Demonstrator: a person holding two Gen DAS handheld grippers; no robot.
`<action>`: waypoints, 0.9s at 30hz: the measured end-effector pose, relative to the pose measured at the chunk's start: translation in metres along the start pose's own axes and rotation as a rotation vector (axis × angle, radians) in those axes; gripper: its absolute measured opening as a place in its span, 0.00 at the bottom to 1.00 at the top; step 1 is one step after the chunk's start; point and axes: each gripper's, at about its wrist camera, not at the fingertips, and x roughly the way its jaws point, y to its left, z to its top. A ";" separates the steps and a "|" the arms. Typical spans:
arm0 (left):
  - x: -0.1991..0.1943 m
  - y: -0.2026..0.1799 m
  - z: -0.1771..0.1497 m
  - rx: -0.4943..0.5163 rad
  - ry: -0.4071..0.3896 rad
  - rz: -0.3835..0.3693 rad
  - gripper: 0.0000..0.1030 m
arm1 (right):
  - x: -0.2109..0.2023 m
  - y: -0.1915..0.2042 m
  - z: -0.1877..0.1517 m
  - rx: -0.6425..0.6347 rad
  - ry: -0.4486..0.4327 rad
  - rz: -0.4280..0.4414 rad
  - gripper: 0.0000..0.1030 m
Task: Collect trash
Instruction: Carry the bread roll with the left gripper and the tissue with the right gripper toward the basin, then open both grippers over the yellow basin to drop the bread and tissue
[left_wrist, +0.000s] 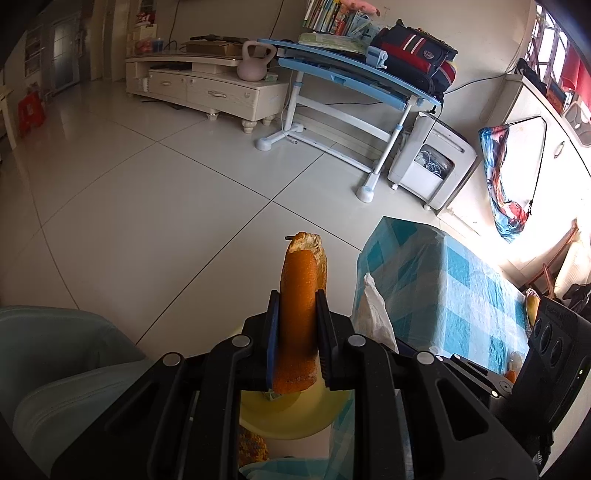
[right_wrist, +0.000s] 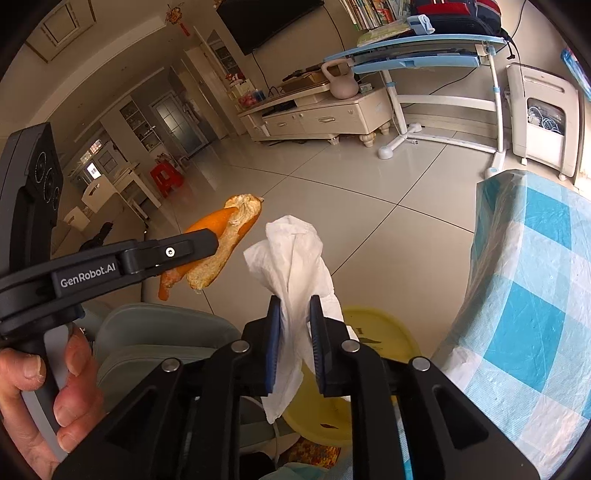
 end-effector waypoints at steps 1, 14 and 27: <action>0.001 0.000 -0.001 -0.002 0.004 0.001 0.17 | 0.001 -0.001 0.000 0.005 0.001 -0.007 0.28; 0.011 -0.010 -0.006 0.040 0.036 0.012 0.17 | -0.023 -0.004 -0.013 0.054 -0.064 -0.022 0.51; 0.016 -0.018 -0.010 0.070 0.056 0.055 0.37 | -0.055 -0.008 -0.036 0.106 -0.167 -0.039 0.56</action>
